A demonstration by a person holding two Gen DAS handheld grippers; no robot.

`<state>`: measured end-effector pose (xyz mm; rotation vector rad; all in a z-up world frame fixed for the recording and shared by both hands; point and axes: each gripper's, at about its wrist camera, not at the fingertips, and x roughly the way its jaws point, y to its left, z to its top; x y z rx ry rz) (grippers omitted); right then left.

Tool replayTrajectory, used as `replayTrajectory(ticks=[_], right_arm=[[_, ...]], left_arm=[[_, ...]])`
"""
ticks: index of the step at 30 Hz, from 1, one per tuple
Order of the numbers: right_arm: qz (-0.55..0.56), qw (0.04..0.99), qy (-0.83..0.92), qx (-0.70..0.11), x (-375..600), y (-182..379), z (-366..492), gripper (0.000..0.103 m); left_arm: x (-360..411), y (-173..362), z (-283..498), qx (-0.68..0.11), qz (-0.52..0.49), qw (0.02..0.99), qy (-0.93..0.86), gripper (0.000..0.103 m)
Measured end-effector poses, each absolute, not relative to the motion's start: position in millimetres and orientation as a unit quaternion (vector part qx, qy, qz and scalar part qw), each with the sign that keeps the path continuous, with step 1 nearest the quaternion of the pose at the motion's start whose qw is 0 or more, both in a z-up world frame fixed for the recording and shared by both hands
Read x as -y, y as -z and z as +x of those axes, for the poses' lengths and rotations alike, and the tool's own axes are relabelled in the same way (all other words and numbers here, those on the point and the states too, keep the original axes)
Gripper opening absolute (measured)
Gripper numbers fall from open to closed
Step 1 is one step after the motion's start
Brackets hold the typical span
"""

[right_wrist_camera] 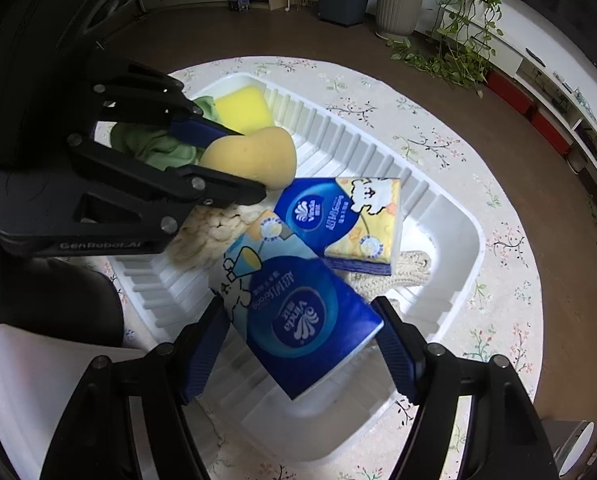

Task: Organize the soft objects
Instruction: 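Open the right tool to drop the tissue pack while the left tool releases the sponge into the tray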

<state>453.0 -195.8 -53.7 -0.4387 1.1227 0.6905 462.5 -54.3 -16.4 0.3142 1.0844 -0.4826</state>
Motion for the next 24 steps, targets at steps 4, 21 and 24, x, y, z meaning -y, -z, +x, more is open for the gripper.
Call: replayTrajectory(ticks=[4,21,24], right_arm=[[-0.199,0.769,-0.317,-0.519,197,54,454,0.075],[-0.193,0.776,-0.302,-0.519,200,51,462,0.085],[-0.188,0.777,-0.304,-0.518,203,49,463,0.089]], left_arm=[[47,18,467,-0.515,0.125,0.817,0.227,0.032],[48,17,468,-0.513,0.11,0.82,0.23,0.072],[45,12,468,-0.506,0.102,0.825,0.233,0.074]])
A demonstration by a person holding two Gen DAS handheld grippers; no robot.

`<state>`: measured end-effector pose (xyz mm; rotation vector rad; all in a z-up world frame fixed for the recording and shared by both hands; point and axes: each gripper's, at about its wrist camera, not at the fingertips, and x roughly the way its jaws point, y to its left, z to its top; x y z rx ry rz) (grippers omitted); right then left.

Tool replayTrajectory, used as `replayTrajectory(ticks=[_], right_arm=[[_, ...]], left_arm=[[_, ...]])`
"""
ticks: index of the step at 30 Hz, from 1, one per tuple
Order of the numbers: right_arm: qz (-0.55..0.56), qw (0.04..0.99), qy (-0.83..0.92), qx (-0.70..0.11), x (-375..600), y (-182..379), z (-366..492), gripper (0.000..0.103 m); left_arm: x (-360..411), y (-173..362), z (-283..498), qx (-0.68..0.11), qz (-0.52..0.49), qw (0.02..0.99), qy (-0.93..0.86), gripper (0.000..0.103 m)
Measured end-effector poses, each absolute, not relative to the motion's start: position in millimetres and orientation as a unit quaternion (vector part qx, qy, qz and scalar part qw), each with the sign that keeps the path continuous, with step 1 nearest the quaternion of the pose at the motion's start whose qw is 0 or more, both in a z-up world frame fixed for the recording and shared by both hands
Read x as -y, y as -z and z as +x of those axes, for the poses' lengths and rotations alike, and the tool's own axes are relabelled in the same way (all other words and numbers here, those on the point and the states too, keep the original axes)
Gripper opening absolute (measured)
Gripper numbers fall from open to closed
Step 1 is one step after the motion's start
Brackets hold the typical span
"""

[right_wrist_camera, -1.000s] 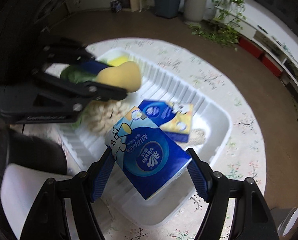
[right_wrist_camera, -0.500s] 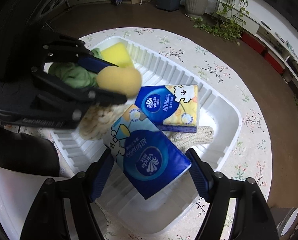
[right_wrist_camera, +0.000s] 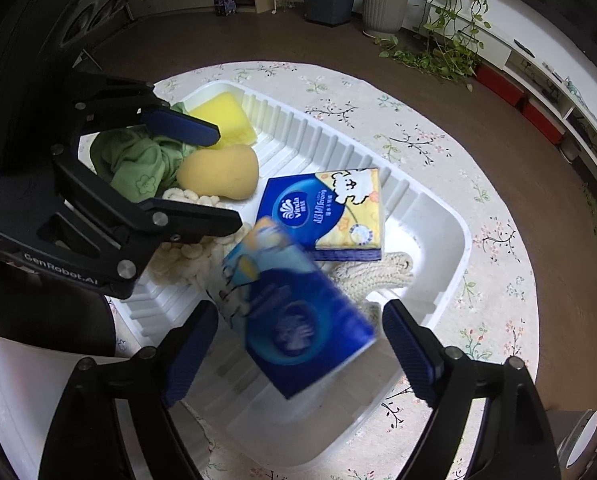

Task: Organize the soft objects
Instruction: 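Open the right tool to drop the tissue pack while the left tool releases the sponge into the tray, then move both tools back toward the yellow sponges on the table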

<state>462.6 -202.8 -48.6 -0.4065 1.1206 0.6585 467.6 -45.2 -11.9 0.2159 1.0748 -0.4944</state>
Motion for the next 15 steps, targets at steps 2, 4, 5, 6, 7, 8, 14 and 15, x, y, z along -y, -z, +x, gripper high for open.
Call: replayTrajectory(ticks=[2,4,5,6,7,8,14,15], right_arm=[[-0.184,0.779,-0.308,-0.514,205,45,462,0.094],[-0.177,0.783,-0.311,-0.509,208,40,462,0.095],[-0.174,0.786,-0.31,-0.506,209,38,462,0.095],[-0.168,0.79,-0.309,-0.502,212,35,462,0.095],[-0.163,0.792,-0.308,-0.501,214,34,463,0.095],[-0.159,0.794,-0.306,-0.501,216,33,464,0.096],[-0.139,0.806,-0.302,-0.491,224,24,468,0.101],[-0.137,0.809,-0.301,-0.487,225,23,468,0.103]], left_arm=[[41,6,468,-0.5,0.089,0.829,0.235,0.076],[38,1,467,-0.493,0.086,0.834,0.232,0.078],[36,-1,468,-0.491,0.084,0.836,0.231,0.078],[35,-3,468,-0.489,0.082,0.838,0.23,0.078],[33,-5,468,-0.487,0.081,0.839,0.229,0.078],[32,-7,467,-0.486,0.08,0.84,0.229,0.078],[25,-17,461,-0.469,0.062,0.851,0.228,0.09],[24,-18,459,-0.466,0.057,0.853,0.227,0.093]])
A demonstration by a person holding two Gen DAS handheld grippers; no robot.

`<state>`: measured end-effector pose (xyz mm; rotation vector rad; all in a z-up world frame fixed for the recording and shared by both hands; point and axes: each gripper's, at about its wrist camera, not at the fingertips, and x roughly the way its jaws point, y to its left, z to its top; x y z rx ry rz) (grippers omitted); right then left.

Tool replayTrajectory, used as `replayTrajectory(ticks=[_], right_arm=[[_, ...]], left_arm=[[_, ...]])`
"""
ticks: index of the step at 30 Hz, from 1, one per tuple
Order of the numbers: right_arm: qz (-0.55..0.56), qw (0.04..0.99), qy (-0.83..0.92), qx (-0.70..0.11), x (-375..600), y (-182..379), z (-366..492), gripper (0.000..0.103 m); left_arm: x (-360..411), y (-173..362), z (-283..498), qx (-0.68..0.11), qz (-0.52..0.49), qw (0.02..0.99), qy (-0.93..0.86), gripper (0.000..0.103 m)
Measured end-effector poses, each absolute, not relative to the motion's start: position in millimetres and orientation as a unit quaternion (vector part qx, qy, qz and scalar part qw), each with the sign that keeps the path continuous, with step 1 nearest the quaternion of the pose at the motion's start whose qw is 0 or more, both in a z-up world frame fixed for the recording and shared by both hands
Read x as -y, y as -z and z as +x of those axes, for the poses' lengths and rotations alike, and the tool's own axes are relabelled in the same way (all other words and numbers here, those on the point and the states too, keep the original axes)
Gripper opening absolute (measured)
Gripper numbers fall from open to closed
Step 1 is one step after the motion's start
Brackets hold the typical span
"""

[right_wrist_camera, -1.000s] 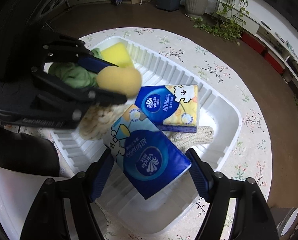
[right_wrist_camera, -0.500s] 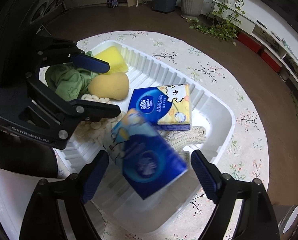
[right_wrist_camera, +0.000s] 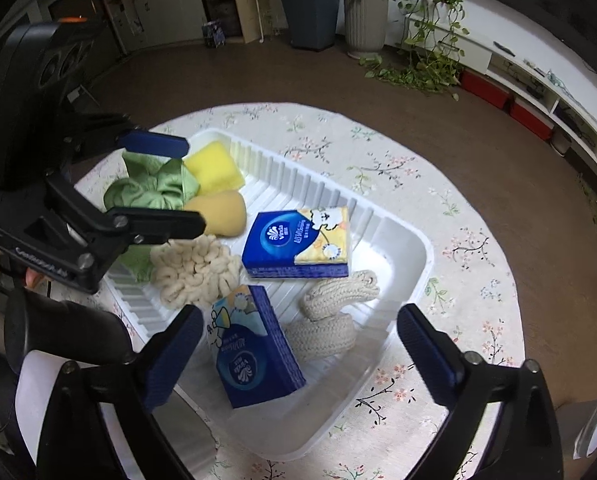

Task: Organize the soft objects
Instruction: 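Move both tools back toward the yellow sponges on the table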

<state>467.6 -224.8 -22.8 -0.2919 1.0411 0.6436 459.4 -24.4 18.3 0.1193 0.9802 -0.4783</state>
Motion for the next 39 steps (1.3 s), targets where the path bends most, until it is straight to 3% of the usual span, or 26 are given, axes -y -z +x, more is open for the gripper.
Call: replayTrajectory(ticks=[4,14,23,39], right_arm=[[-0.129,0.816,-0.292,-0.482,231,19,468,0.103],[-0.041,0.867,-0.233,-0.439,298,-11,444,0.103],[0.031,0.885,-0.206,-0.416,347,-15,368,0.103],[0.053,0.875,-0.27,-0.398,293,13,202,0.103]], left_arm=[[10,-28,452,-0.447,0.017,0.868,0.217,0.103],[-24,-63,403,-0.394,0.003,0.901,0.185,0.103],[-55,-62,332,-0.382,-0.026,0.907,0.173,0.103],[-76,-29,185,-0.37,-0.065,0.914,0.154,0.103]])
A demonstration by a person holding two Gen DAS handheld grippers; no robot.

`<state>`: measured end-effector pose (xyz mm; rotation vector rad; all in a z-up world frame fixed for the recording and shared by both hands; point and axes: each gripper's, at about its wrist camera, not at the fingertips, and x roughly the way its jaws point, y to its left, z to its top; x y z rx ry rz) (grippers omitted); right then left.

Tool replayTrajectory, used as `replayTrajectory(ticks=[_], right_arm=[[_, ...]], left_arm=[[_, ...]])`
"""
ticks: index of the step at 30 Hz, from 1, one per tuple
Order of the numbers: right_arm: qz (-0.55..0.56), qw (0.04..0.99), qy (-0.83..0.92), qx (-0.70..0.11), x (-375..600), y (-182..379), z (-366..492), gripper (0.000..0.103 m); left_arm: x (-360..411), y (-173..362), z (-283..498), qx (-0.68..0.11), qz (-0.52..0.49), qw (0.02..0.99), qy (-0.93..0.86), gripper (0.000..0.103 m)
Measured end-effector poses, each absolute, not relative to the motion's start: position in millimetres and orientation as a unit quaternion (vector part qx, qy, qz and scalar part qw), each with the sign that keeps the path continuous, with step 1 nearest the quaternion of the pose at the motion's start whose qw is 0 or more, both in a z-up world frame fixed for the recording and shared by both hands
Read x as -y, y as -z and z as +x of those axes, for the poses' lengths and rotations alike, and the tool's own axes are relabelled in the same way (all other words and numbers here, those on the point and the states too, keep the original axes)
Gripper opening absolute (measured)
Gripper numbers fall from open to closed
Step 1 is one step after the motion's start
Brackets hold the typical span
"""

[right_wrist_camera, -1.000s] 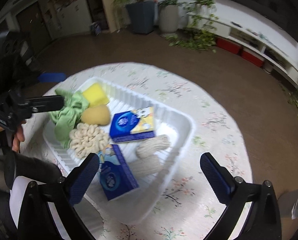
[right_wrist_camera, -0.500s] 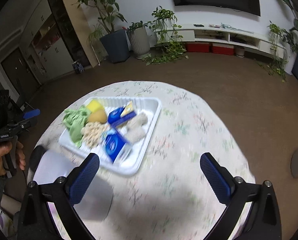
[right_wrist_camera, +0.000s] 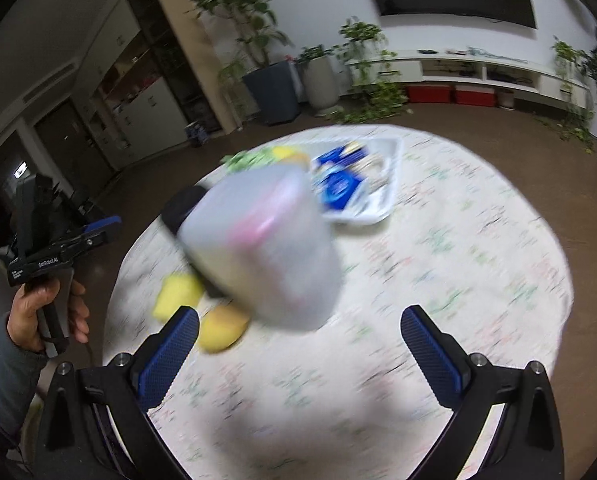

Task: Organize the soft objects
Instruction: 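Move both tools back toward the yellow sponges on the table, then grasp the yellow square sponge with the left tool while the right tool grasps the yellow makeup sponge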

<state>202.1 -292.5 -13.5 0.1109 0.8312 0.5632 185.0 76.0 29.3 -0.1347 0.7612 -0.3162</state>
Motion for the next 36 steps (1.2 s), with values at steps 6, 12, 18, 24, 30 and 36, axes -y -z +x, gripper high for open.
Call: replayTrajectory(ticks=[6,12,18,24,30,36], right_arm=[[0.026,0.87,-0.274,-0.408,237,36,175,0.103],[-0.013,0.883,-0.224,-0.412,200,57,168,0.103],[-0.006,0.879,-0.19,-0.436,191,73,183,0.098],[0.0,0.874,-0.178,-0.452,182,83,197,0.086],[0.013,0.872,-0.183,-0.454,173,86,205,0.085],[0.041,0.868,-0.188,-0.458,170,86,211,0.085]], left_arm=[[-60,14,158,-0.408,-0.089,0.895,0.159,0.103],[-48,23,162,-0.419,-0.037,0.896,0.142,0.103],[-38,32,174,-0.439,0.007,0.889,0.132,0.103],[-37,41,186,-0.454,0.012,0.882,0.127,0.103],[-43,51,197,-0.474,0.002,0.873,0.111,0.103],[-48,58,208,-0.484,-0.01,0.867,0.118,0.103]])
